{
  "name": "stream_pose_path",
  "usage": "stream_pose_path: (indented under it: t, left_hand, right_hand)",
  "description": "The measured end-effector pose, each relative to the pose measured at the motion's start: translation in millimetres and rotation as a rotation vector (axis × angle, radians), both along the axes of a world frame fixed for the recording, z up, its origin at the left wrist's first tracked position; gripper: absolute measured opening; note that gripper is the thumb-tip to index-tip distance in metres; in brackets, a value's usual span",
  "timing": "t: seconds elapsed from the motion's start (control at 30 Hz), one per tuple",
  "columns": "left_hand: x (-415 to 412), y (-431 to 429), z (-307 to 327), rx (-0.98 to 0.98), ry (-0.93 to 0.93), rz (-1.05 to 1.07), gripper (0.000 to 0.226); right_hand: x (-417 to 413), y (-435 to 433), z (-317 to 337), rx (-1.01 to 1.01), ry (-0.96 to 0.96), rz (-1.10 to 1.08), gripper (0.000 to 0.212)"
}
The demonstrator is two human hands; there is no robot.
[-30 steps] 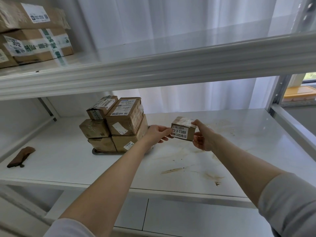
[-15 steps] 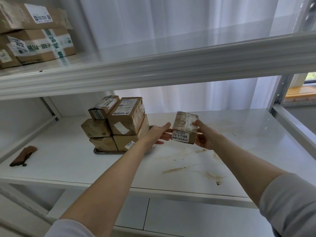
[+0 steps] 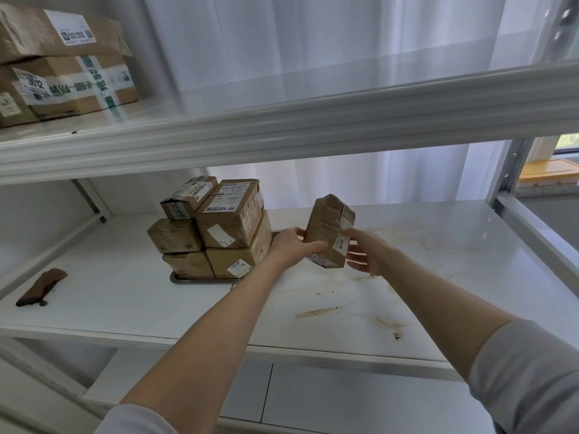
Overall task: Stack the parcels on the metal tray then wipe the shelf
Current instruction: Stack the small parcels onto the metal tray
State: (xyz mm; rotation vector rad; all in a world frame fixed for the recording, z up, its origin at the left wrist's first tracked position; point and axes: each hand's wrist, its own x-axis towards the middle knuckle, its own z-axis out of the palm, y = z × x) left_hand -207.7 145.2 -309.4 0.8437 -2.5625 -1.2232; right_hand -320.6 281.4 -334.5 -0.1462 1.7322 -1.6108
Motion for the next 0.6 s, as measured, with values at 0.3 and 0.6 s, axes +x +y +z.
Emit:
stream_pose_path:
  t: [0.3, 0.6]
  left_hand:
    - [-0.9, 9.0, -6.2, -0.442, -0.121, -0.030, 0.067]
    - [2.2, 7.2, -7.8, -0.350, -0.100, -0.053, 0.067]
  right_hand:
    - [7.0, -6.0, 0.4, 0.063, 0.031, 0.116, 0.046]
    - [6.4, -6.5, -2.1, 0.043, 0.050, 0.080, 0.033]
